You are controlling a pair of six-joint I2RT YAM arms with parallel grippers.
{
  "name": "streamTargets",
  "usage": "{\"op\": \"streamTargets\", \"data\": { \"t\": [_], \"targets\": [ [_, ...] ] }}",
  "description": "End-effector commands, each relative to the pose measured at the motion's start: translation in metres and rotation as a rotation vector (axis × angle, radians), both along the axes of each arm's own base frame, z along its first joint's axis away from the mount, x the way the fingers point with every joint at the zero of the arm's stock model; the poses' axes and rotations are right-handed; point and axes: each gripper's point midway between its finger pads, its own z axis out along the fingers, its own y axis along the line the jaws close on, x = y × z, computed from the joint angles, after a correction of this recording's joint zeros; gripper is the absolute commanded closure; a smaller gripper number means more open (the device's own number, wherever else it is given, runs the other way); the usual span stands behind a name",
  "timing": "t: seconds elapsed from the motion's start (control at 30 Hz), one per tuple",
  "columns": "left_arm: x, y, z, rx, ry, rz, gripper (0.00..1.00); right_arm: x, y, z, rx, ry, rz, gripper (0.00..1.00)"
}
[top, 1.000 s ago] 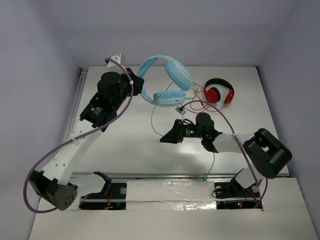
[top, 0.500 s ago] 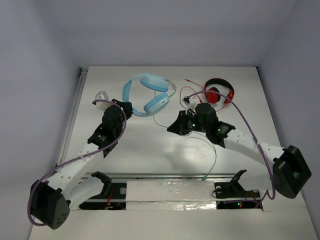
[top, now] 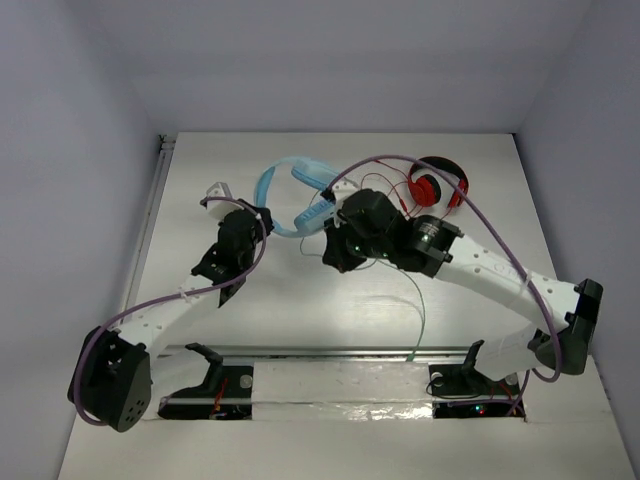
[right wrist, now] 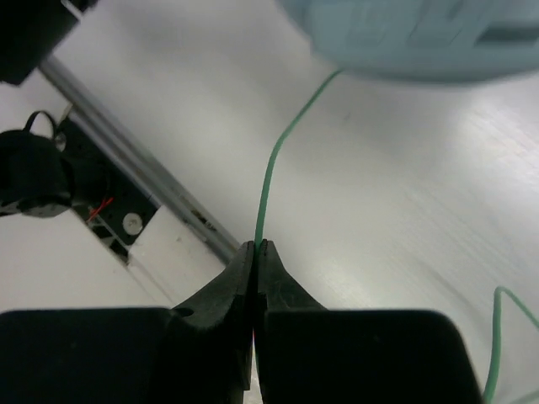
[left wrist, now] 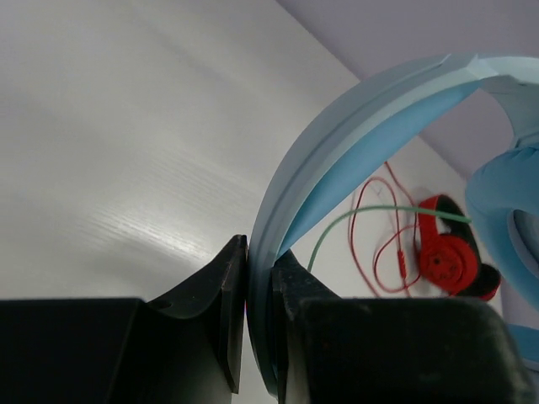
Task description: Wrap the headphones
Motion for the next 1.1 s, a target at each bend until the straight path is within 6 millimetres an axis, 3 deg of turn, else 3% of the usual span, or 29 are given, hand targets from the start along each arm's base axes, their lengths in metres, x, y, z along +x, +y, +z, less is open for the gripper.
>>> {"op": "streamTargets", "data": {
  "t": [0.0, 0.03, 0.1, 0.2, 0.4, 0.63, 0.7, 0.83, 0.93, 1.03, 1.07],
  "targets": [
    [0.001, -0.027, 0.022, -0.028, -0.090, -0.152, 1.00, 0.026, -0.034, 0.023, -0.195, -0.137, -0.062, 1.00],
    [-0.001, -0.033, 0.013, -0.012, -0.072, -0.193, 1.00, 0.030, -0.035, 0.019, -0.242, -0.140, -0.063, 1.00],
    [-0.008, -0.045, -0.002, 0.016, -0.022, -0.284, 1.00, 0.039, -0.032, 0.040, -0.241, -0.192, -0.060, 1.00],
    [-0.021, -0.060, -0.022, 0.064, 0.028, -0.410, 1.00, 0.049, -0.030, 0.046, -0.274, -0.232, -0.064, 1.00],
    [-0.046, -0.075, -0.025, 0.102, 0.053, -0.585, 1.00, 0.076, -0.045, 0.065, -0.310, -0.317, -0.179, 1.00],
    [-0.072, -0.091, -0.003, 0.034, 0.014, -0.728, 1.00, 0.117, -0.066, 0.082, -0.262, -0.430, -0.317, 1.00],
    [-0.079, -0.094, 0.003, 0.023, 0.010, -0.759, 1.00, 0.124, -0.073, 0.075, -0.254, -0.426, -0.332, 1.00],
    [-0.091, -0.097, 0.019, 0.010, -0.016, -0.809, 1.00, 0.139, -0.081, 0.080, -0.170, -0.452, -0.385, 1.00],
    [-0.092, -0.092, 0.029, 0.007, -0.033, -0.783, 1.00, 0.143, -0.085, 0.087, -0.083, -0.477, -0.423, 1.00],
    [-0.087, -0.083, 0.043, 0.018, -0.053, -0.729, 1.00, 0.142, -0.089, 0.105, 0.039, -0.524, -0.460, 1.00],
    [-0.086, -0.080, 0.046, 0.019, -0.054, -0.711, 1.00, 0.143, -0.093, 0.092, 0.048, -0.505, -0.477, 1.00]
  ]
}}
